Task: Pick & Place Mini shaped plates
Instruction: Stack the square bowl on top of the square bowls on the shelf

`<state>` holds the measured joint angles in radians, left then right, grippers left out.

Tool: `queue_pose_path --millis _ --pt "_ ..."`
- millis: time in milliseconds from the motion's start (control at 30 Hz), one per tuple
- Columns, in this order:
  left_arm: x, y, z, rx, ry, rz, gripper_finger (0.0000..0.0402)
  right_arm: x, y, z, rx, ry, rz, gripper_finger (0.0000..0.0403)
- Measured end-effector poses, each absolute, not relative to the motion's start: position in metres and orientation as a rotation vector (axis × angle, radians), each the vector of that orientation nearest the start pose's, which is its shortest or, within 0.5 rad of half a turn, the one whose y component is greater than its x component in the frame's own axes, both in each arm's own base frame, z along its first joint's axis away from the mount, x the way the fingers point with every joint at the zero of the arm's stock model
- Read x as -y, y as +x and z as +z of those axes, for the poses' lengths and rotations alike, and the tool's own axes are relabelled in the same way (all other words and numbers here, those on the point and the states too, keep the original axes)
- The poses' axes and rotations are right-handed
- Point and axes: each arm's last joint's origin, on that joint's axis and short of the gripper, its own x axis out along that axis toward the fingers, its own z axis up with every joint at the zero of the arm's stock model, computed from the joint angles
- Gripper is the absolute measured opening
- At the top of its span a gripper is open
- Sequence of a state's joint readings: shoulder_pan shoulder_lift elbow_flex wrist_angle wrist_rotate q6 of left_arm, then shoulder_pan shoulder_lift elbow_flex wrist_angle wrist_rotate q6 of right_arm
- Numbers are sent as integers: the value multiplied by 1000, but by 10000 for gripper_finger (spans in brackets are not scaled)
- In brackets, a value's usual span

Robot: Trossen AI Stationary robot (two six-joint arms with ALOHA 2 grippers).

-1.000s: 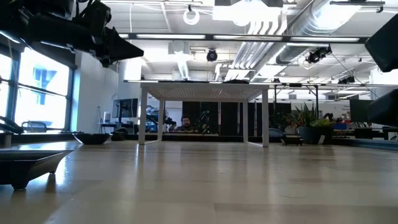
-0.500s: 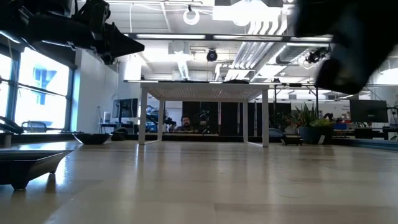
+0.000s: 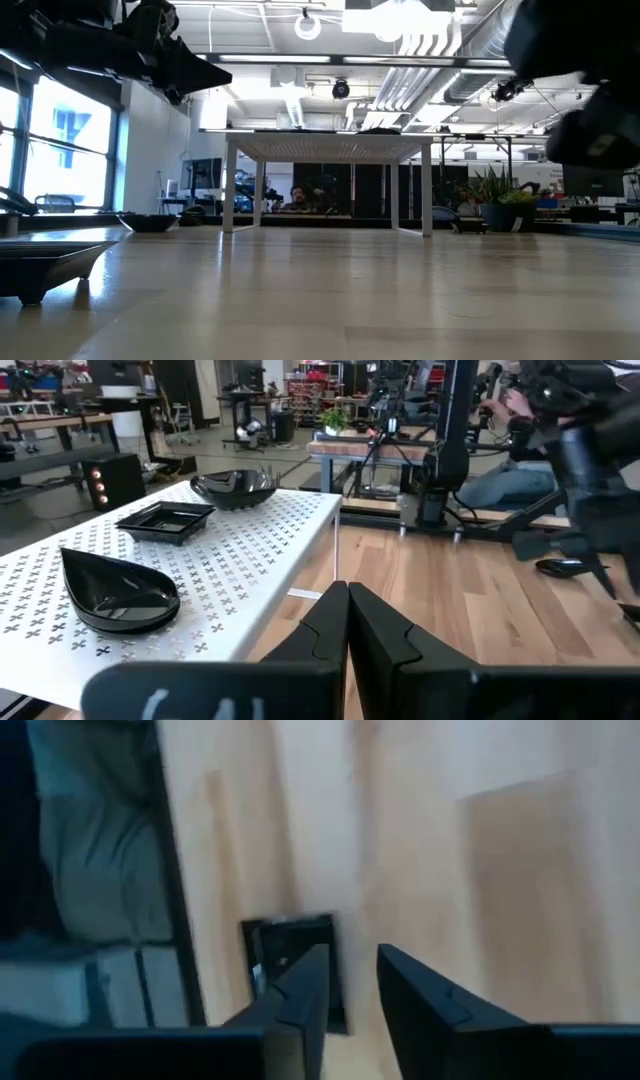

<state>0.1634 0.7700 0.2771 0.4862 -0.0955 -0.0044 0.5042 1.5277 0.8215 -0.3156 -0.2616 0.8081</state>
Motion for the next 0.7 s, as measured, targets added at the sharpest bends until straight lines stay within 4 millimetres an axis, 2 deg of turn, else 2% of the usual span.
queue_pose_path --millis 100,267,467,700 --pt "-31 169 224 -7 -5 259 5 -155 245 164 -1294 567 277 95" --pt "-31 169 224 -5 -5 260 5 -167 250 156 -1327 525 265 88" --pt "-31 169 225 6 -5 259 5 -172 249 154 -1319 465 198 77" --pt "-30 169 225 7 -8 247 5 -179 245 154 -1321 473 203 76"
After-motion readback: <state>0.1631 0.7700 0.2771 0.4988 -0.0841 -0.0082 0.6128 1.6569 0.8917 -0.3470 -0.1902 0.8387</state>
